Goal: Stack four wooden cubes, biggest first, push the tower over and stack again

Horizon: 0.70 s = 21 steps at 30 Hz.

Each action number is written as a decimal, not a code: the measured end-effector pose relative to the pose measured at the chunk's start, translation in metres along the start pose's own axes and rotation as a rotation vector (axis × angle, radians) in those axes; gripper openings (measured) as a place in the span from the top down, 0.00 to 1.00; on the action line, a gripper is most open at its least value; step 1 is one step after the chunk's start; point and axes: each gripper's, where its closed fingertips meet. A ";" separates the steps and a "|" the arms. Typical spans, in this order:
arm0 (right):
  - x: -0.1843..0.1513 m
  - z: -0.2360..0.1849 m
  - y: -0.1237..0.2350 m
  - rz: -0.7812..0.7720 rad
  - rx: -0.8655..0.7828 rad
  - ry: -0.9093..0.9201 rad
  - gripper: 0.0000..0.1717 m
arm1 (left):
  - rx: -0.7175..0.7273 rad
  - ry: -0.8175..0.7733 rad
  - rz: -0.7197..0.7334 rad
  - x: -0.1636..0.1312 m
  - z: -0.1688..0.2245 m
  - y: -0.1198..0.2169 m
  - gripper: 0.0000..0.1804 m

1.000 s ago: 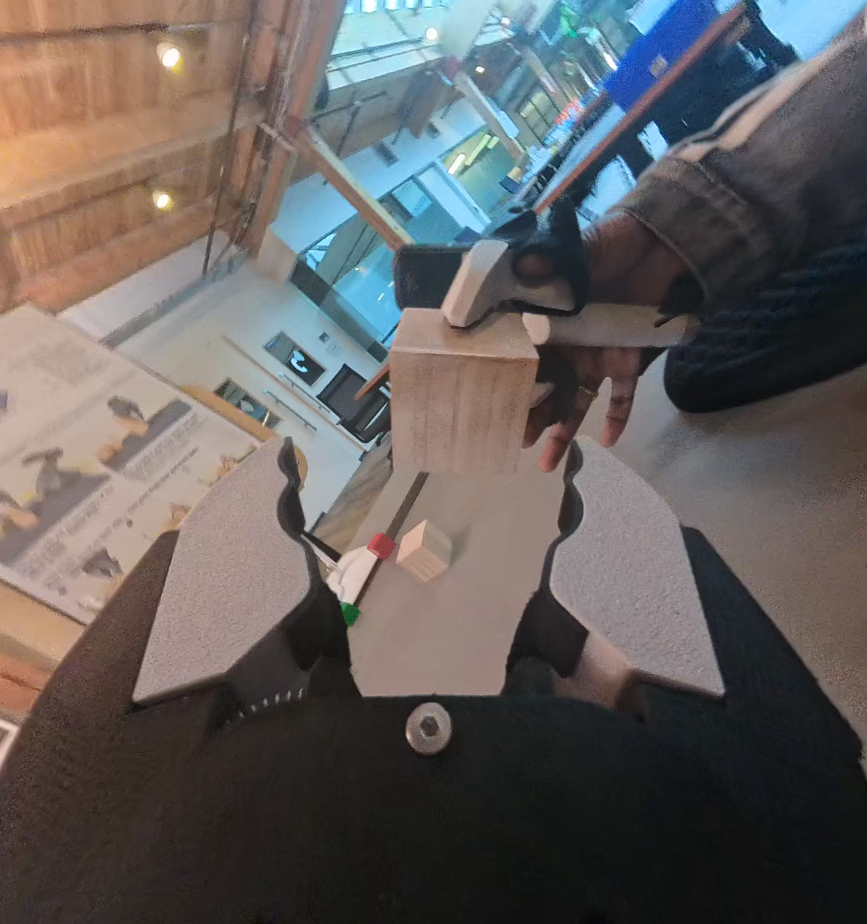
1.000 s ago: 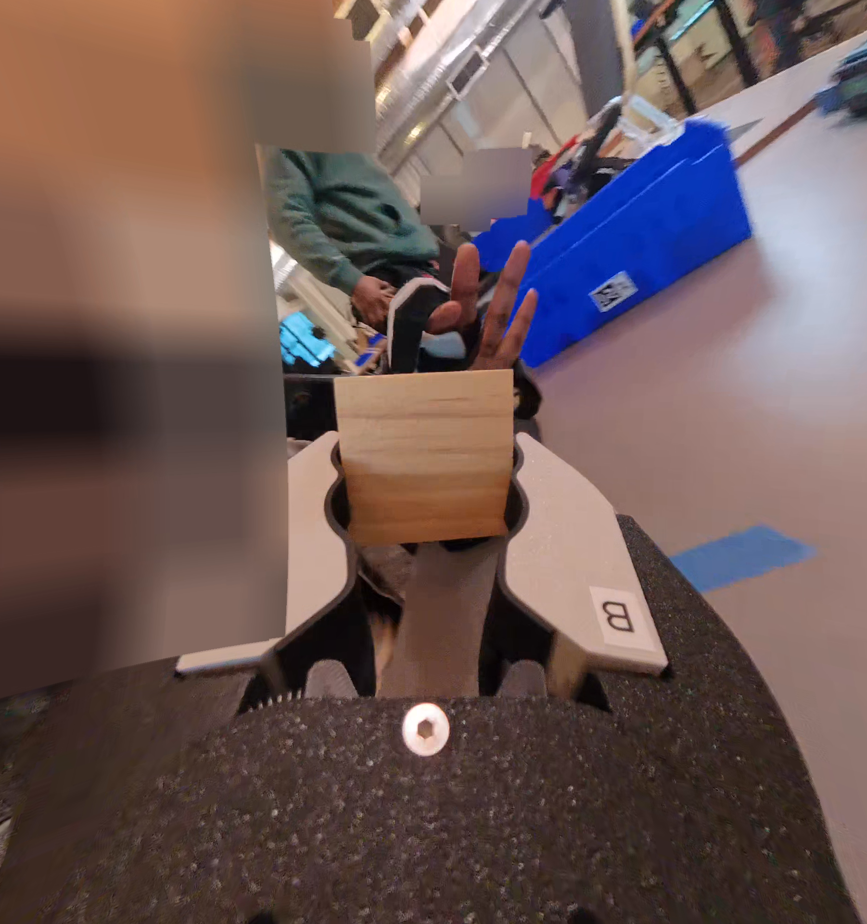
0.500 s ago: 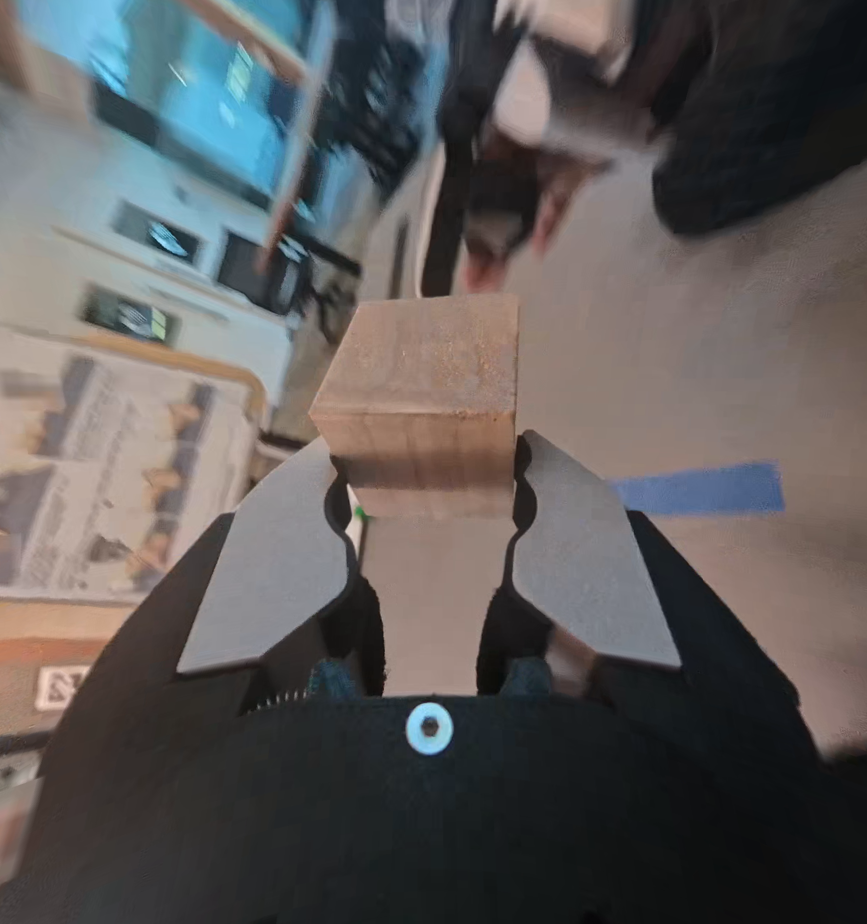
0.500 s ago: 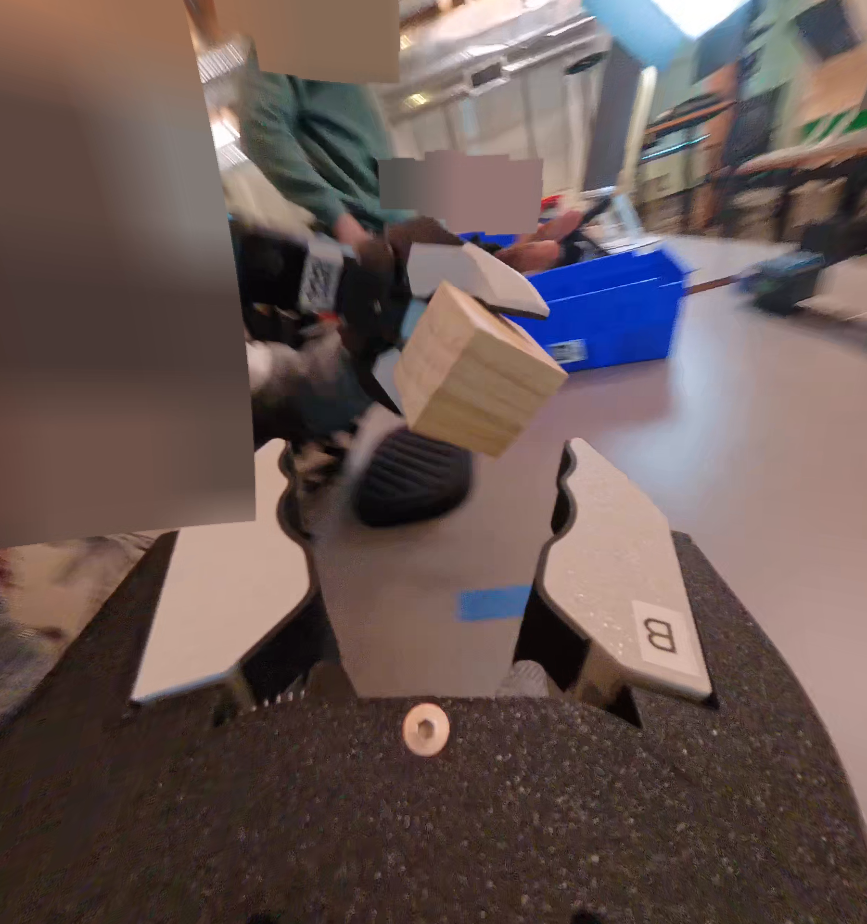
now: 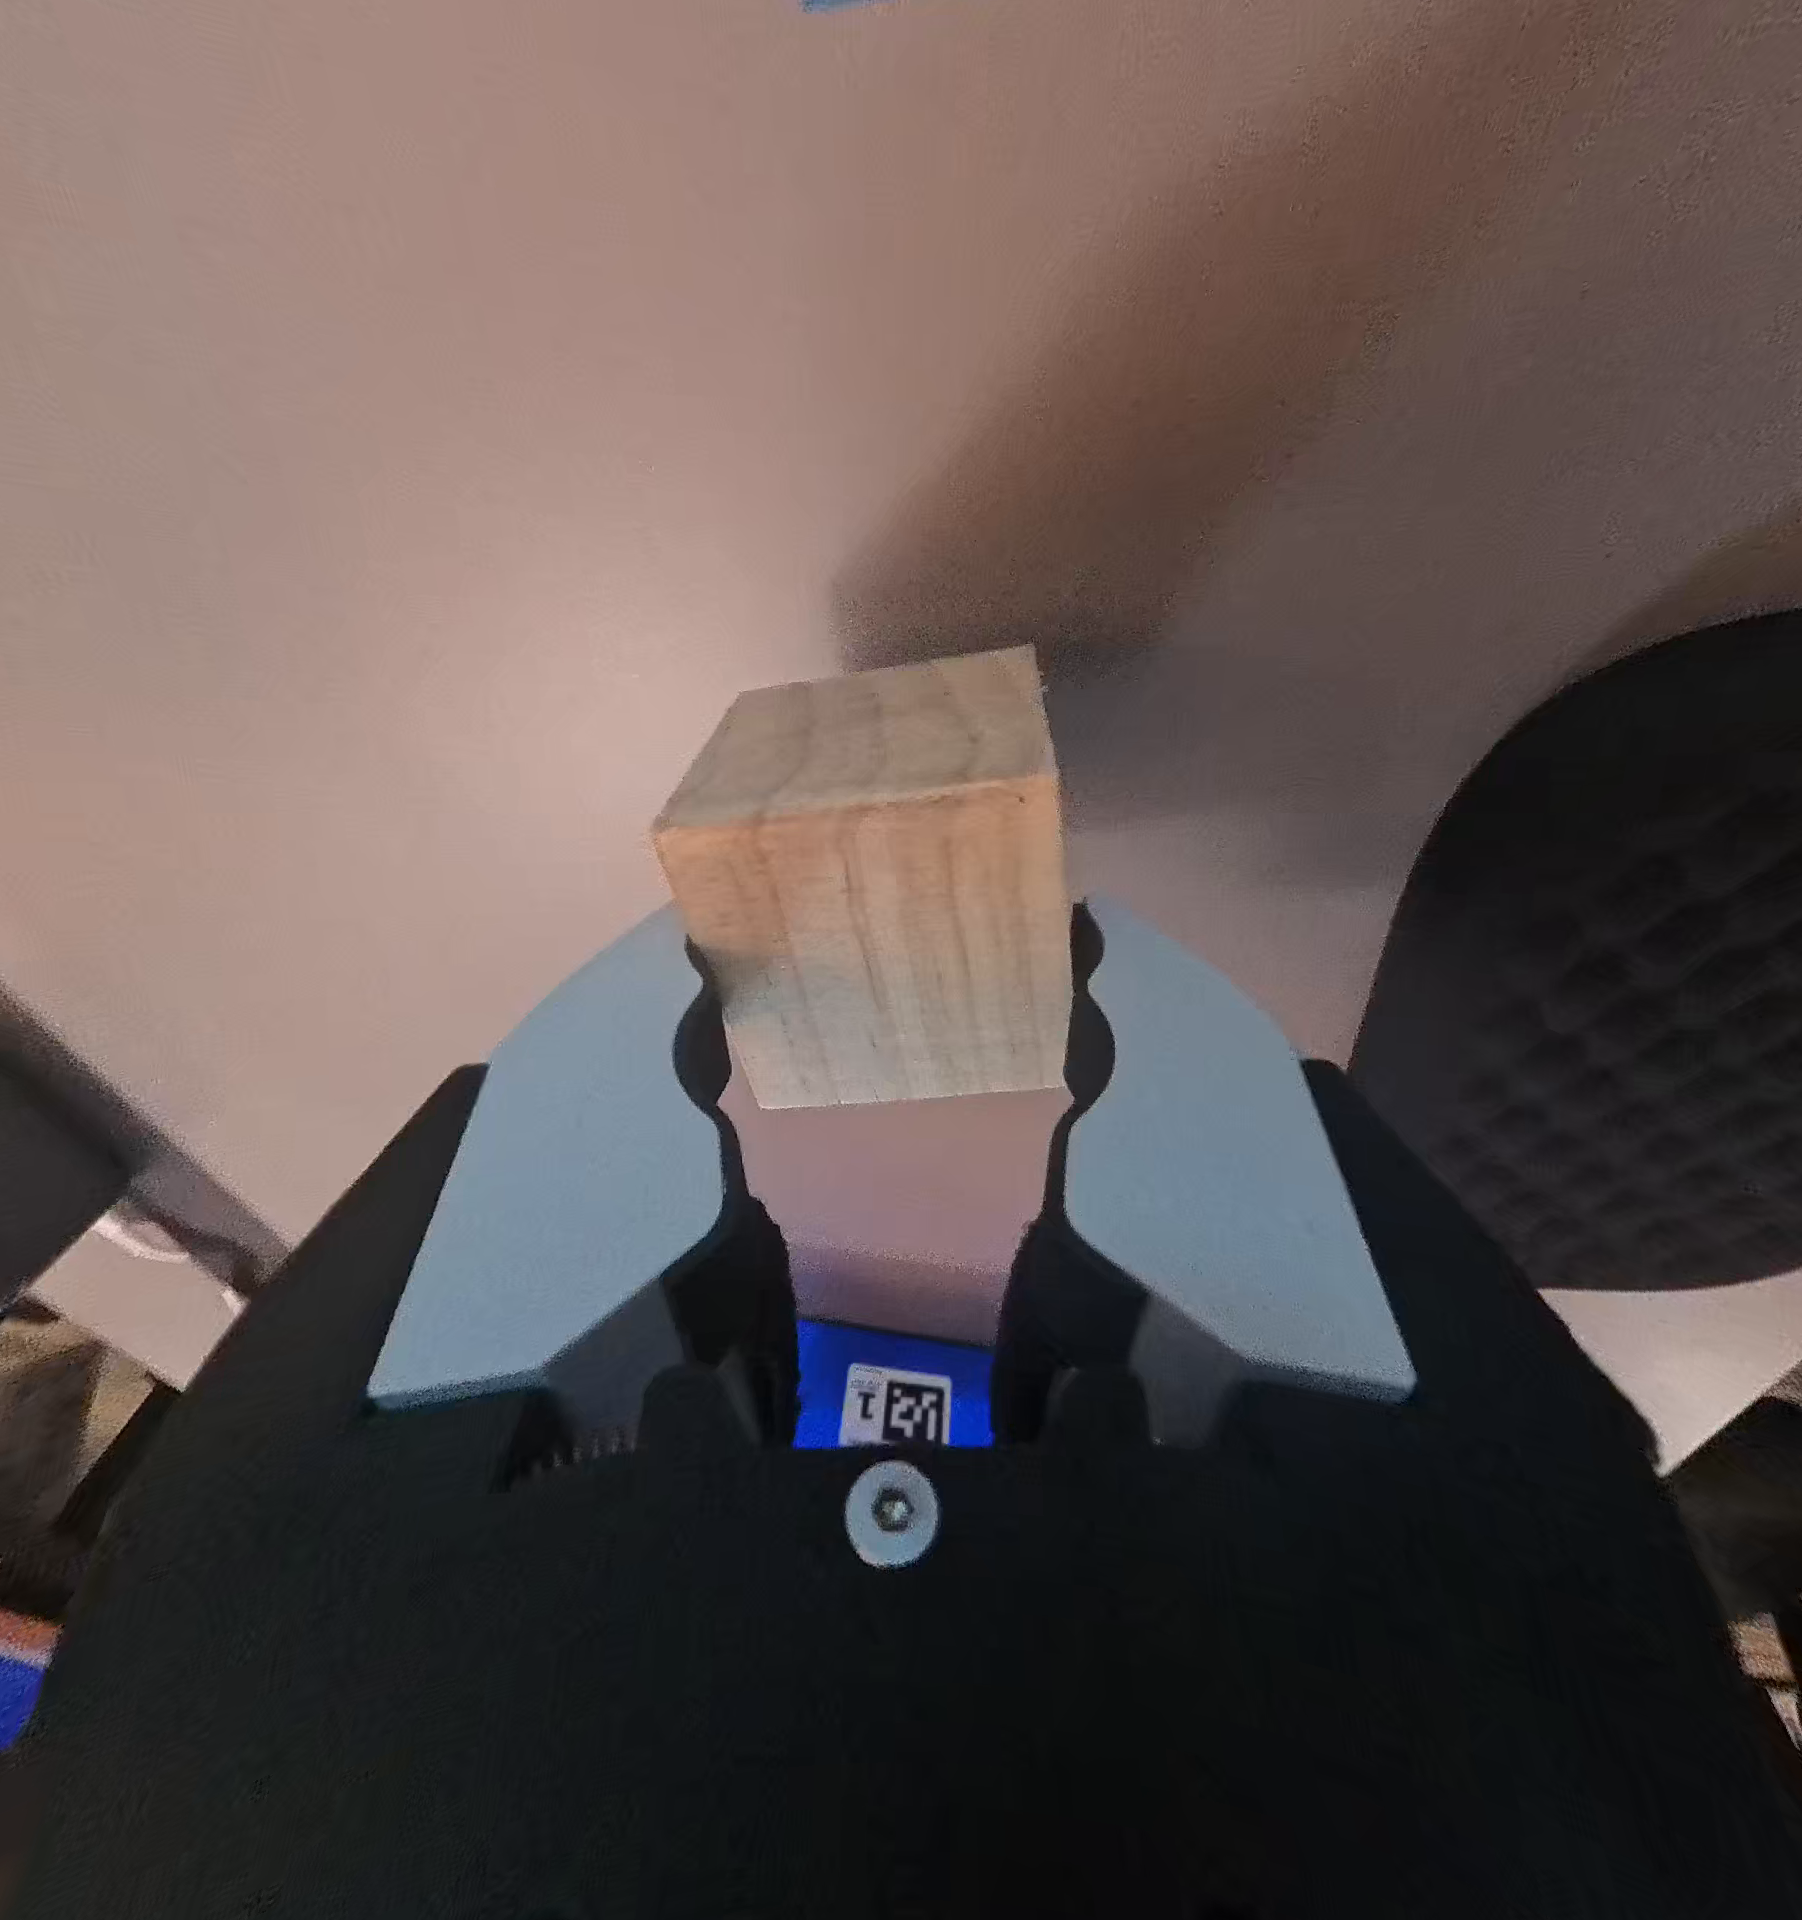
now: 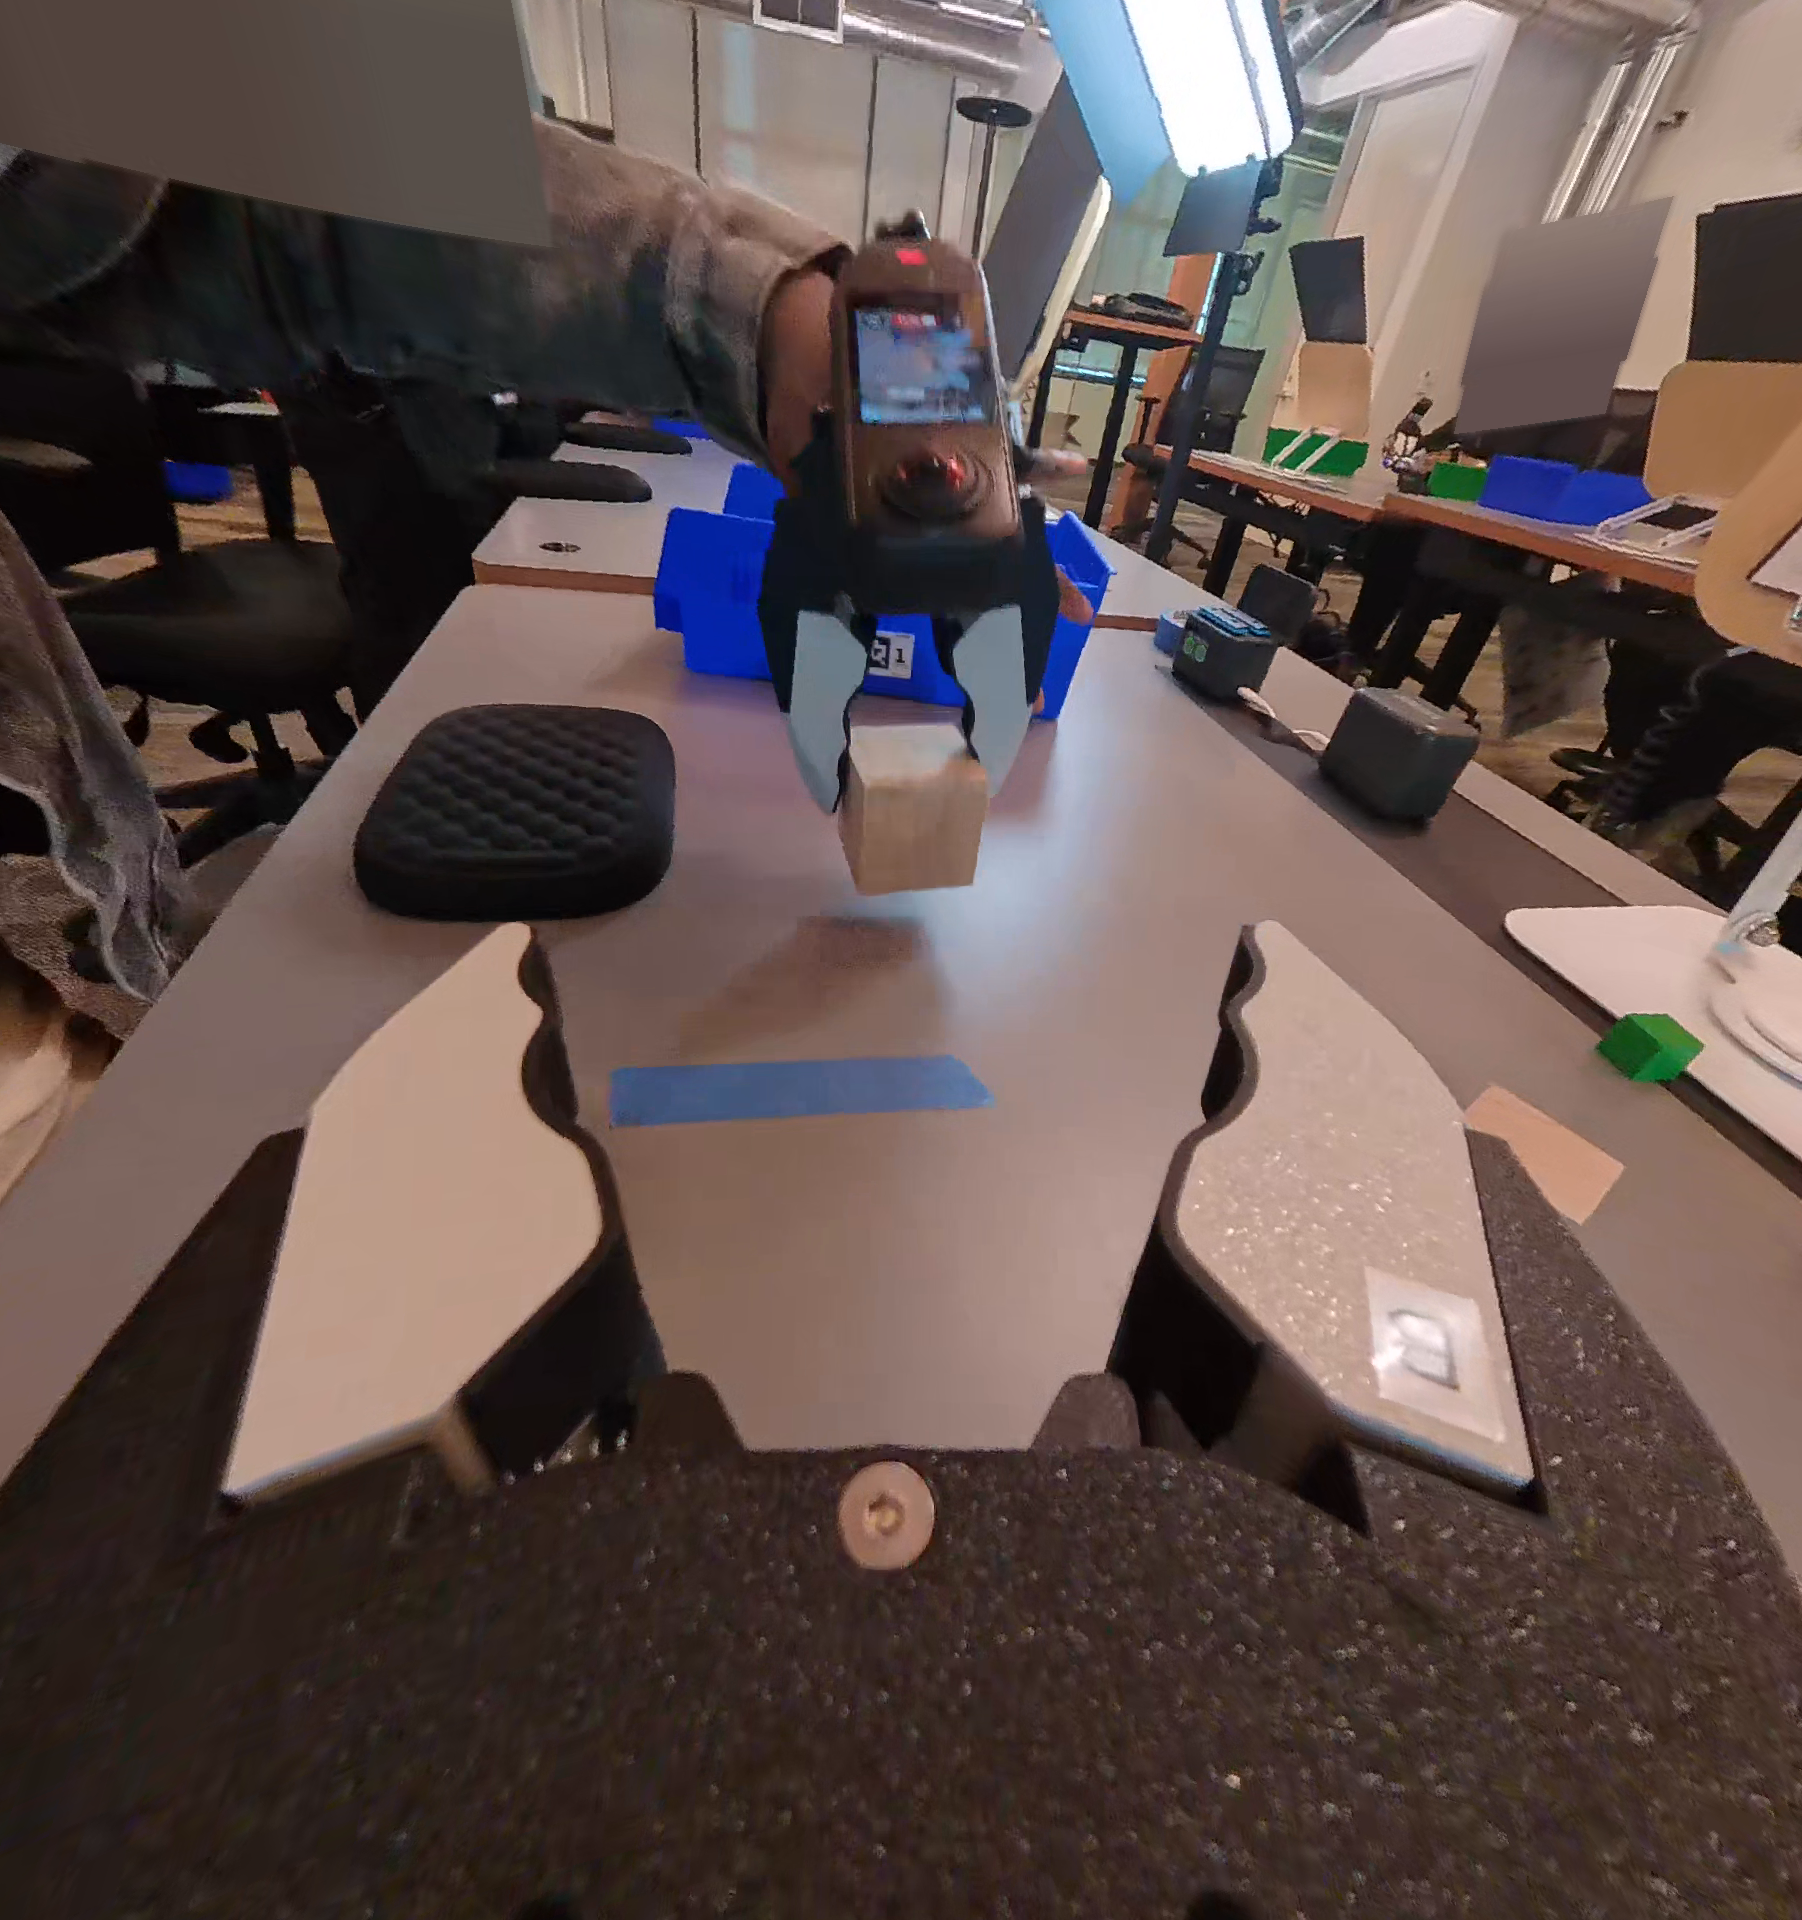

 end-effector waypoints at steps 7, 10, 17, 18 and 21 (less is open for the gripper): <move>0.004 0.000 0.001 0.021 -0.006 0.000 0.30 | -0.073 -0.003 0.003 0.004 0.005 -0.012 0.65; 0.001 -0.001 0.000 0.013 -0.003 0.000 0.30 | -0.093 -0.005 -0.001 0.002 0.006 -0.016 0.65; 0.000 -0.003 -0.002 0.006 0.005 -0.004 0.28 | -0.093 0.021 0.032 0.002 0.002 -0.014 0.57; 0.000 -0.003 -0.002 0.009 0.004 -0.005 0.28 | -0.090 0.031 0.055 0.004 0.000 -0.009 0.53; 0.003 0.002 -0.001 0.030 -0.022 -0.017 0.27 | -0.083 0.121 0.219 0.027 -0.010 0.014 0.43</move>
Point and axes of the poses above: each gripper's, where its closed fingertips meet, y back along the fingers, x out of its top, z = x × y across the jaws, and after that the axes turned 10 degrees about y, right-handed
